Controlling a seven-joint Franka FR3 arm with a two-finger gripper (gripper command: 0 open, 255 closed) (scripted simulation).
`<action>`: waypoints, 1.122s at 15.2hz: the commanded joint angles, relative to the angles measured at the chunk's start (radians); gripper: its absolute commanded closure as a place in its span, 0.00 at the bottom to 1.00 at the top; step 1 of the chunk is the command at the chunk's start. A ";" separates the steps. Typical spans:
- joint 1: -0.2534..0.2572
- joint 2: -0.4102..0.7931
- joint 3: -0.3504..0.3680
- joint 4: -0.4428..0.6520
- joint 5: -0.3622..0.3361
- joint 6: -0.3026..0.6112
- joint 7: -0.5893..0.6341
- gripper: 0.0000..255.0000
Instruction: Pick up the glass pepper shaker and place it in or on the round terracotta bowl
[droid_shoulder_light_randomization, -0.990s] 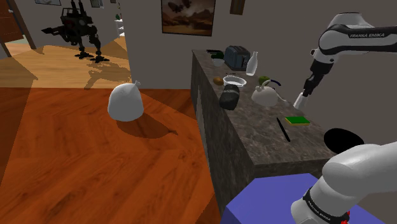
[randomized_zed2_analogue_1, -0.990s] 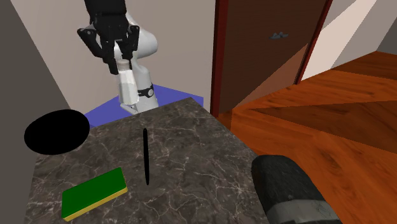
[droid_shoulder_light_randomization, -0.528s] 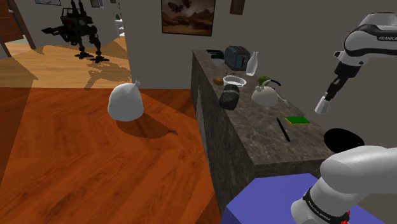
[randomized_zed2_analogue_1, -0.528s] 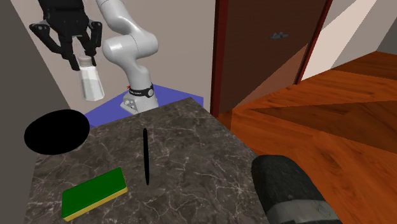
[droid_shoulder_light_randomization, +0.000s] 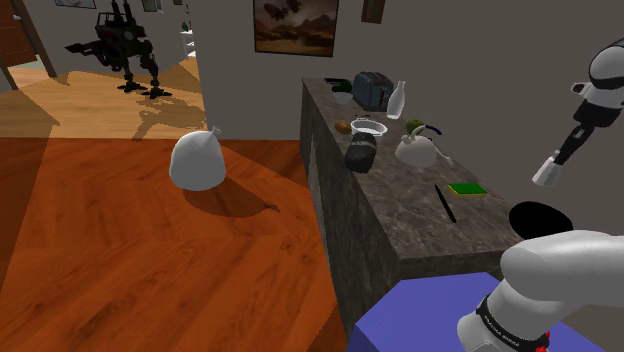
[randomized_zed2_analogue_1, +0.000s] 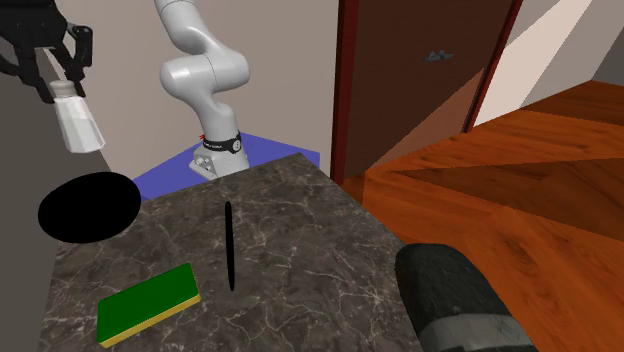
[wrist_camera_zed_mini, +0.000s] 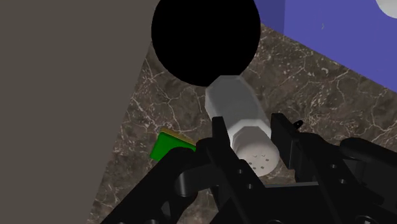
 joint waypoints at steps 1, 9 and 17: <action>-0.013 -0.005 -0.036 0.020 -0.021 -0.010 -0.048 1.00; -0.037 -0.017 -0.123 -0.001 -0.075 0.031 -0.121 1.00; -0.047 -0.023 -0.168 -0.100 -0.112 0.128 -0.108 1.00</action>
